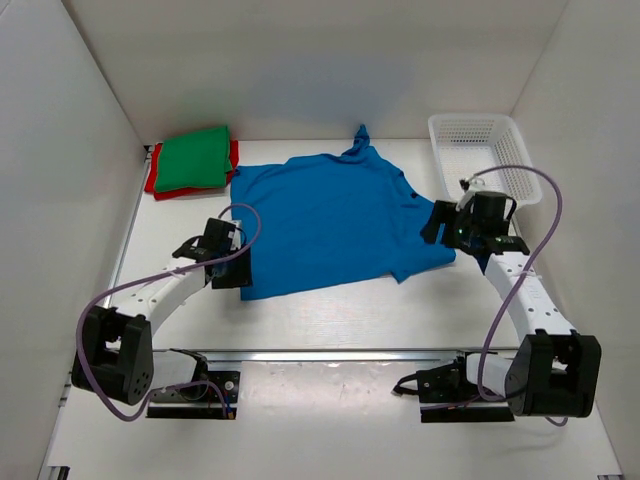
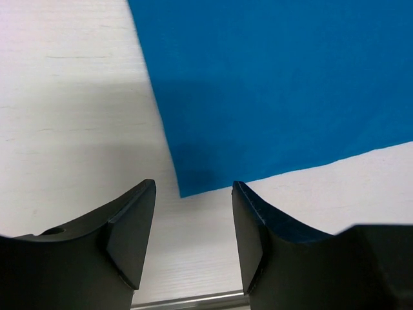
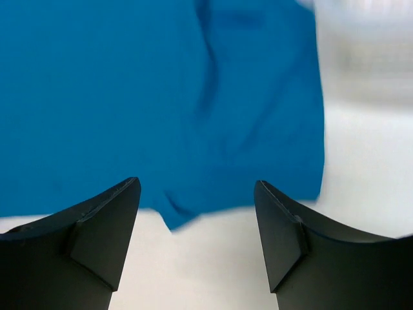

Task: Fold and stack the t-shirts
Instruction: Flatten out the tshirt

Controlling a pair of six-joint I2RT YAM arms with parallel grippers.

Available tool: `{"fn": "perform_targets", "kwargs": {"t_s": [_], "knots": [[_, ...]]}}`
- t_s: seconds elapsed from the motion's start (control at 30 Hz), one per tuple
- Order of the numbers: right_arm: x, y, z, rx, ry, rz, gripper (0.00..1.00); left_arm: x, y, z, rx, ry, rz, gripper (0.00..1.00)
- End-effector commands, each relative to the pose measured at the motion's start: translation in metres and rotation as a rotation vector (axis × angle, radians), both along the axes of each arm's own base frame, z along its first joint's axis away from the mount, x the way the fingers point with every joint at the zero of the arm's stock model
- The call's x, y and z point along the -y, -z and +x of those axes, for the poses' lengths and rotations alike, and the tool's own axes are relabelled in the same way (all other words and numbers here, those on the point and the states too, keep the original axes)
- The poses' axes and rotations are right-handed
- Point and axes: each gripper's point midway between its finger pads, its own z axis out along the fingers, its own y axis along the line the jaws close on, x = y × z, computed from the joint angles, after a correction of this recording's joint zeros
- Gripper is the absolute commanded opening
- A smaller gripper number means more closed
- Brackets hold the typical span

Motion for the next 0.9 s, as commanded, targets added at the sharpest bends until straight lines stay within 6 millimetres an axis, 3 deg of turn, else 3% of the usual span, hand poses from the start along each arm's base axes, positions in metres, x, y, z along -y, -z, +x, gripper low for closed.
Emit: {"fn": "perform_targets", "kwargs": {"t_s": [0.0, 0.17, 0.27, 0.5, 0.7, 0.8, 0.87], "knots": [[0.011, 0.012, 0.003, 0.024, 0.04, 0.018, 0.69, 0.016, -0.007, 0.01, 0.067, -0.021, -0.08, 0.62], [0.025, 0.059, -0.014, -0.087, 0.108, 0.016, 0.7, 0.03, 0.012, 0.0, 0.019, -0.013, -0.1, 0.62], [0.036, 0.069, -0.015, -0.117, 0.149, 0.051, 0.7, 0.028, 0.023, -0.007, -0.022, -0.024, -0.053, 0.61], [0.045, 0.101, -0.02, -0.224, 0.204, 0.072, 0.7, 0.036, 0.026, -0.02, -0.071, 0.011, -0.057, 0.6], [0.053, 0.112, -0.006, -0.192, 0.231, 0.095, 0.69, 0.025, 0.032, -0.025, -0.061, -0.018, -0.044, 0.61], [0.057, 0.113, 0.003, -0.203, 0.235, 0.085, 0.69, 0.024, 0.038, -0.023, -0.061, -0.023, -0.033, 0.71], [0.057, 0.114, 0.005, -0.204, 0.233, 0.093, 0.69, 0.02, 0.045, -0.023, -0.057, -0.029, -0.011, 0.65]]}}
